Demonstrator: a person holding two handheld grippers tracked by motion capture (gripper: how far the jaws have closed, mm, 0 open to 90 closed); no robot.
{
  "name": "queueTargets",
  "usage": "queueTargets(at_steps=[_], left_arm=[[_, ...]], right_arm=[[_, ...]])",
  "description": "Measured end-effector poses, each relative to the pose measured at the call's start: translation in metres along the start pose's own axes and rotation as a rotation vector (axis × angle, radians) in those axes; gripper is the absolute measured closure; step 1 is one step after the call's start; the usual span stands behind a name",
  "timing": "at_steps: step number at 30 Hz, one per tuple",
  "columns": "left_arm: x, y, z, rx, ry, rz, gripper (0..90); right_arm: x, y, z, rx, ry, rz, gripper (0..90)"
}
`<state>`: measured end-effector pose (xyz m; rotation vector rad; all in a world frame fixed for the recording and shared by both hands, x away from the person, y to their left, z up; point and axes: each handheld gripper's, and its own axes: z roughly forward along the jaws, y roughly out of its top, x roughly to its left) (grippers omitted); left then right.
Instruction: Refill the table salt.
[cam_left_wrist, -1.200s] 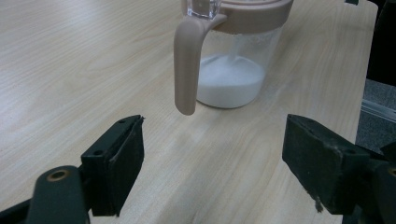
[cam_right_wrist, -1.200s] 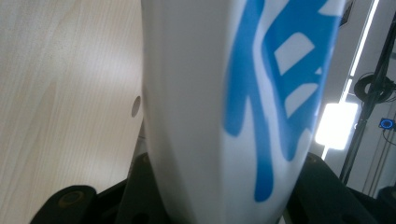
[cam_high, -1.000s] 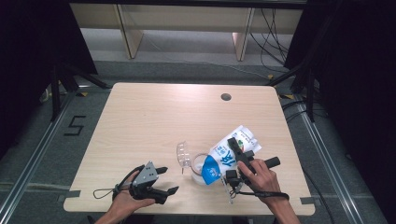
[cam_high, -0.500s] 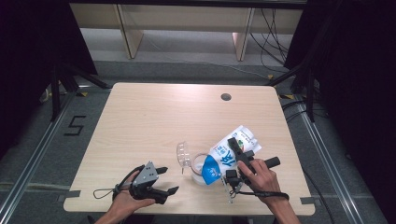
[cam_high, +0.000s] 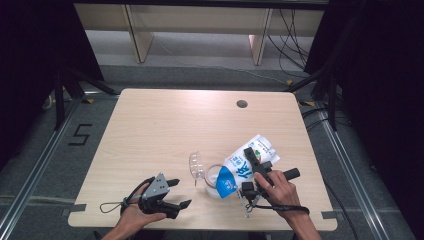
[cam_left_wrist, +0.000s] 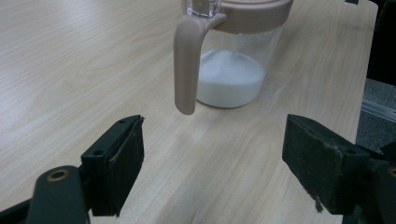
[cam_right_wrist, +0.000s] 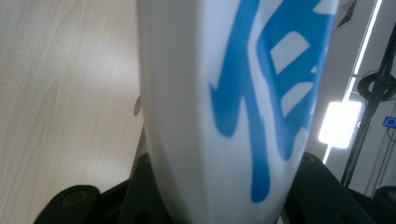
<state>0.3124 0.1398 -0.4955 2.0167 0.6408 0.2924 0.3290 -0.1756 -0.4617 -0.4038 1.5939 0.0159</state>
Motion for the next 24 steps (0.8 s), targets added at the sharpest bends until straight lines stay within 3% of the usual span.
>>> queueTargets(at_steps=[13,17,19,24], left_arm=[[-0.0005,-0.0001,0.0000,0.000,-0.001,-0.008,20.6],[-0.0006,0.0000,-0.0002,0.001,0.000,-0.008,20.6],[-0.0006,0.0000,-0.0001,-0.001,-0.001,-0.009,20.6],[-0.0006,0.0000,-0.0002,-0.001,-0.001,-0.010,20.6]], right_arm=[[0.0015,-0.0004,-0.0001,0.006,0.008,0.020,66.4],[-0.0008,0.0001,-0.0001,0.003,0.004,-0.004,66.4],[0.0016,-0.0003,-0.0004,0.011,0.008,0.027,66.4],[-0.0006,-0.0001,-0.0003,0.008,0.002,0.004,66.5]])
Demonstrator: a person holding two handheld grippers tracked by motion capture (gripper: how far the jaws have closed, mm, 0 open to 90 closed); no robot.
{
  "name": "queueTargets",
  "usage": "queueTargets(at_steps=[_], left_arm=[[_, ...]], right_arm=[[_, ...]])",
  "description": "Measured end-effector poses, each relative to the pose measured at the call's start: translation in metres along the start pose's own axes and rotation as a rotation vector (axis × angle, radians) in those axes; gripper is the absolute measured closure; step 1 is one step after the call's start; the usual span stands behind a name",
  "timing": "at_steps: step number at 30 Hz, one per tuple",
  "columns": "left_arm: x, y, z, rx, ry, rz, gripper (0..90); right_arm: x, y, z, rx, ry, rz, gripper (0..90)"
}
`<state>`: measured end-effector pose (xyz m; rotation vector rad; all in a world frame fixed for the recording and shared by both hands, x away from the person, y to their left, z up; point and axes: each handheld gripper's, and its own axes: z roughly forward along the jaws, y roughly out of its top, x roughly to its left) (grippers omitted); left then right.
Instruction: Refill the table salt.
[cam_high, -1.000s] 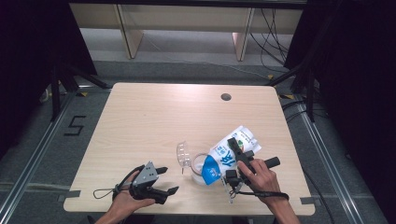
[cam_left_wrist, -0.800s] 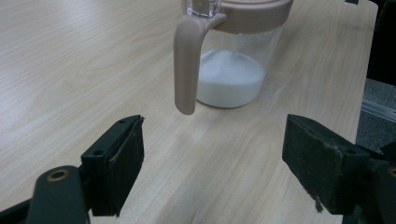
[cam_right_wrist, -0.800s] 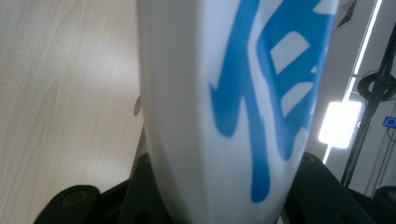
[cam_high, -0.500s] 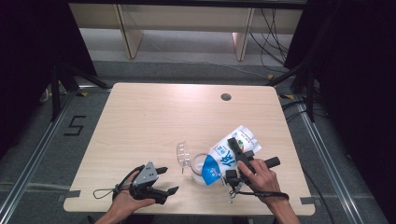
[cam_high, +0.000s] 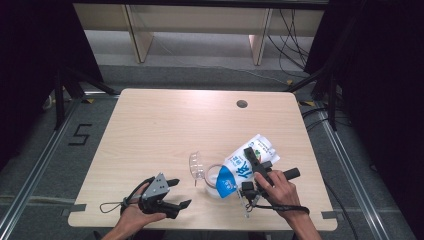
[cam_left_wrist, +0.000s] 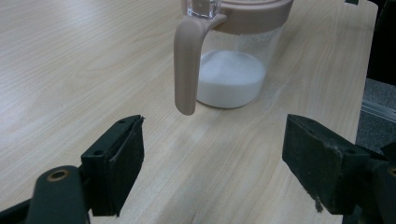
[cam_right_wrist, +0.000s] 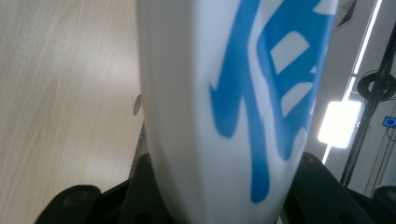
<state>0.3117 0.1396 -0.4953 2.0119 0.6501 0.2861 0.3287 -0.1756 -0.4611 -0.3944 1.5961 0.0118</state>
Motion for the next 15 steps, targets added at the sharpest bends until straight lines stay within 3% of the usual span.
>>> queueTargets(at_steps=[2,11,15], left_arm=[[-0.0001,0.0000,0.0000,-0.001,0.000,-0.001,20.6],[0.0001,0.0000,0.0000,0.002,0.000,0.001,20.6],[0.0001,0.0001,-0.0002,0.005,0.002,0.002,20.6]], right_arm=[[0.0016,-0.0003,-0.0001,0.005,0.006,0.021,66.5],[-0.0009,-0.0008,0.0002,0.000,0.002,0.003,66.6],[0.0009,-0.0011,0.0001,0.006,0.002,0.016,66.8]])
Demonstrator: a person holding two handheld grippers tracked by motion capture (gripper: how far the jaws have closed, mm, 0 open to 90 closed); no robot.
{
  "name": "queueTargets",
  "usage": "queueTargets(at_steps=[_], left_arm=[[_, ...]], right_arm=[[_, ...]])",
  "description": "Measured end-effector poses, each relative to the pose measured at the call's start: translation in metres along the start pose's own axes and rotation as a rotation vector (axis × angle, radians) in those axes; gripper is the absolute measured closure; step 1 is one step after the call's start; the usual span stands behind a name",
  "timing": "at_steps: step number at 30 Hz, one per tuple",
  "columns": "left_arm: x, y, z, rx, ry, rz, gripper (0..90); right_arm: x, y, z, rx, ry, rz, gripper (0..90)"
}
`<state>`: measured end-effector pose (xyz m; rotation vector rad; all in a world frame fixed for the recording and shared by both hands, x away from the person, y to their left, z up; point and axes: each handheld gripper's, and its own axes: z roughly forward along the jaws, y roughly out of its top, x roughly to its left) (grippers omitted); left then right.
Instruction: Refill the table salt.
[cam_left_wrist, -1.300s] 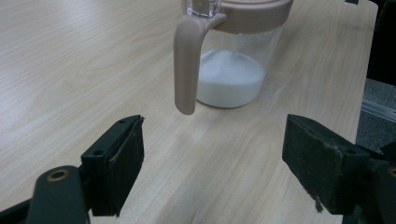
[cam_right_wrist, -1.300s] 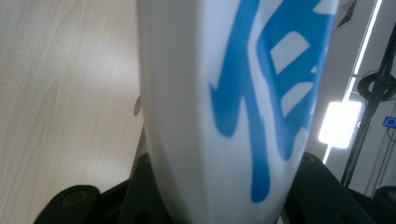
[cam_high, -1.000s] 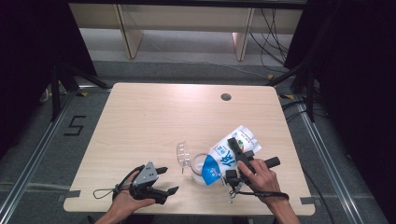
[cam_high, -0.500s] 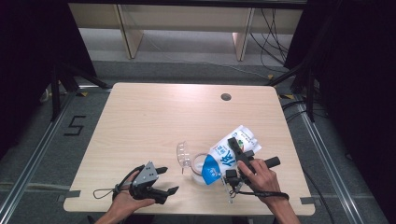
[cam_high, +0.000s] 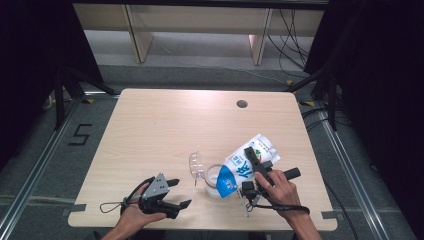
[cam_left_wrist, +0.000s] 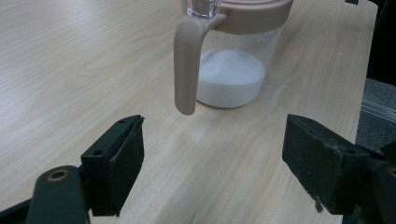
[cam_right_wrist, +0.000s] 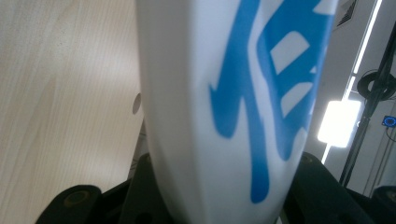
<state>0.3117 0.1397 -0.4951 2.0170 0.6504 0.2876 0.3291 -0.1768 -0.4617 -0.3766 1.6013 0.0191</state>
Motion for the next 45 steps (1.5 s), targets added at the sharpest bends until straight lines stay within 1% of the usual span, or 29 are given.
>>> queueTargets(at_steps=[6,8,10,11,13,15,16,17,18,20,27,28,33,41,42,44,45], left_arm=[[0.0001,-0.0002,0.0004,-0.004,-0.003,-0.001,20.6],[0.0006,0.0000,0.0004,-0.003,-0.004,0.007,20.6],[0.0002,-0.0002,0.0004,-0.004,-0.004,0.001,20.6],[0.0001,-0.0002,0.0004,-0.004,-0.002,-0.001,20.6],[0.0002,-0.0002,0.0004,-0.003,-0.002,-0.001,20.6],[0.0001,-0.0002,0.0004,-0.004,-0.003,0.000,20.6],[0.0001,-0.0002,0.0004,-0.004,-0.003,-0.001,20.6],[0.0009,0.0000,0.0003,-0.003,-0.001,0.012,20.5],[0.0001,-0.0002,0.0003,-0.003,-0.003,-0.002,20.6],[0.0001,-0.0001,0.0001,-0.002,-0.001,-0.001,20.6],[0.0002,-0.0002,0.0004,-0.004,-0.003,-0.001,20.6],[0.0001,-0.0002,0.0003,-0.003,-0.002,-0.001,20.6],[0.0001,-0.0002,0.0002,-0.004,-0.002,-0.001,20.6],[0.0000,-0.0001,0.0002,-0.005,-0.002,-0.001,20.6],[-0.0001,-0.0001,0.0002,-0.005,-0.002,-0.002,20.6],[0.0000,-0.0001,0.0002,-0.004,-0.002,-0.001,20.6],[0.0000,-0.0001,0.0001,-0.004,-0.002,-0.001,20.6]], right_arm=[[-0.0005,0.0005,-0.0002,0.000,-0.001,-0.005,66.9],[-0.0005,0.0005,-0.0001,0.000,0.000,-0.006,66.9],[0.0000,0.0003,0.0000,0.003,0.001,-0.004,67.0],[-0.0011,0.0000,0.0002,-0.001,0.003,-0.018,67.0],[-0.0009,0.0001,0.0002,0.001,-0.003,-0.017,67.0],[-0.0055,0.0009,0.0016,-0.023,-0.014,-0.079,67.0],[-0.0039,0.0008,0.0011,-0.012,-0.012,-0.058,67.1],[-0.0025,0.0008,0.0006,-0.004,-0.006,-0.043,67.2],[-0.0001,0.0004,0.0002,0.006,0.002,-0.018,67.2],[-0.0004,0.0003,0.0004,0.005,0.001,-0.026,67.2],[-0.0003,0.0005,0.0007,0.002,-0.004,-0.028,67.5],[-0.0002,0.0005,0.0007,0.003,0.002,-0.030,67.6],[-0.0004,0.0003,0.0007,0.004,-0.005,-0.030,67.8],[-0.0003,0.0000,0.0007,0.009,-0.001,-0.029,68.1],[-0.0022,0.0002,0.0010,0.005,-0.006,-0.051,68.1],[-0.0021,0.0002,0.0007,0.007,-0.006,-0.046,68.3],[-0.0010,0.0000,0.0006,0.011,-0.002,-0.035,68.4]])
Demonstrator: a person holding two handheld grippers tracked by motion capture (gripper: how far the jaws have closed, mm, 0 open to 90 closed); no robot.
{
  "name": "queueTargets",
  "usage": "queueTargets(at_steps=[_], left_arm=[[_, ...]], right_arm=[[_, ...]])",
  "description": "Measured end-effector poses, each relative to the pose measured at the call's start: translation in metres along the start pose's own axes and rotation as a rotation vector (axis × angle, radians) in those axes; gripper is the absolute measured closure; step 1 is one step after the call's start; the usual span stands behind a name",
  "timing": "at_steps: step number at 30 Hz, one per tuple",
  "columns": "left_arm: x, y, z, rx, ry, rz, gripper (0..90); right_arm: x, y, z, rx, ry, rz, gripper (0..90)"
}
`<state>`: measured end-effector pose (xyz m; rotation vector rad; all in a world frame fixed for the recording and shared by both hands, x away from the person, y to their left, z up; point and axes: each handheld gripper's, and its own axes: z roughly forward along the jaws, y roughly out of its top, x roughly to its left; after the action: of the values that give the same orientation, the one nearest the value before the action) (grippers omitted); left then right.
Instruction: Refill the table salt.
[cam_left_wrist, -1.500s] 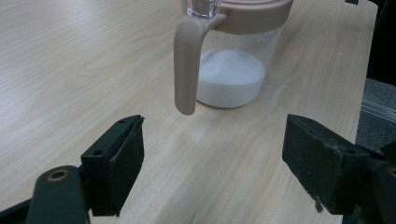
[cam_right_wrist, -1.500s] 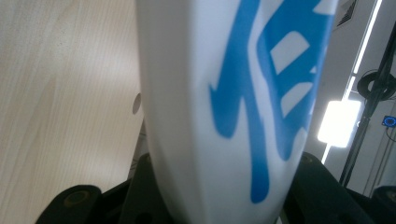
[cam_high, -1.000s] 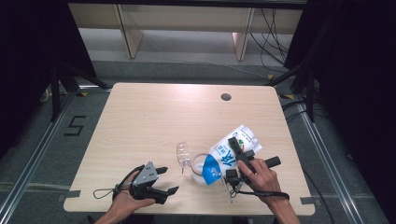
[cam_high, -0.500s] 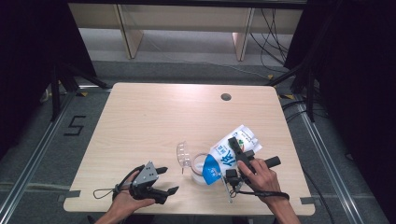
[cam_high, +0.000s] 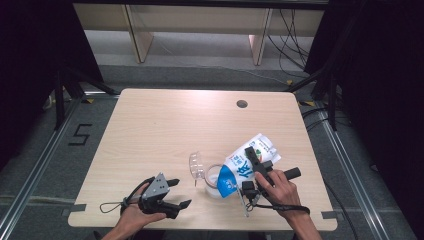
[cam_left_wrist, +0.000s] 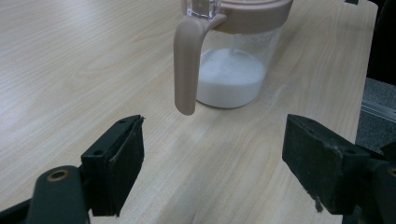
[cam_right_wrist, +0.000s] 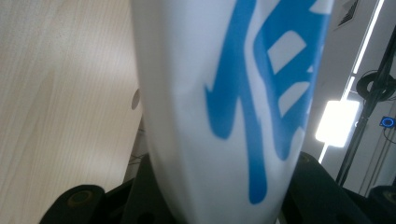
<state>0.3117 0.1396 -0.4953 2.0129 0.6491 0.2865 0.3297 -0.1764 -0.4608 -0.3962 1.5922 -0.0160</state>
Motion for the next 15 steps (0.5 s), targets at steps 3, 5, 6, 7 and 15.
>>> queueTargets(at_steps=[3,5,6,7,15], left_arm=[[0.0000,0.0000,0.0000,-0.001,0.000,-0.001,20.6],[0.0000,0.0000,0.0000,-0.001,0.000,0.000,20.6],[0.0009,0.0001,-0.0004,0.010,0.005,0.013,20.6],[0.0012,0.0001,-0.0005,0.013,0.006,0.016,20.6],[0.0001,0.0001,0.0000,0.000,0.000,0.000,20.6]], right_arm=[[0.0001,0.0002,-0.0003,-0.001,0.000,0.005,68.7],[-0.0003,0.0003,-0.0002,-0.002,-0.001,0.001,68.8],[-0.0003,0.0004,-0.0002,-0.002,0.000,0.001,68.9],[-0.0005,0.0004,-0.0002,-0.002,0.000,-0.001,69.0],[-0.0008,0.0000,-0.0003,0.001,0.000,0.007,69.6]])
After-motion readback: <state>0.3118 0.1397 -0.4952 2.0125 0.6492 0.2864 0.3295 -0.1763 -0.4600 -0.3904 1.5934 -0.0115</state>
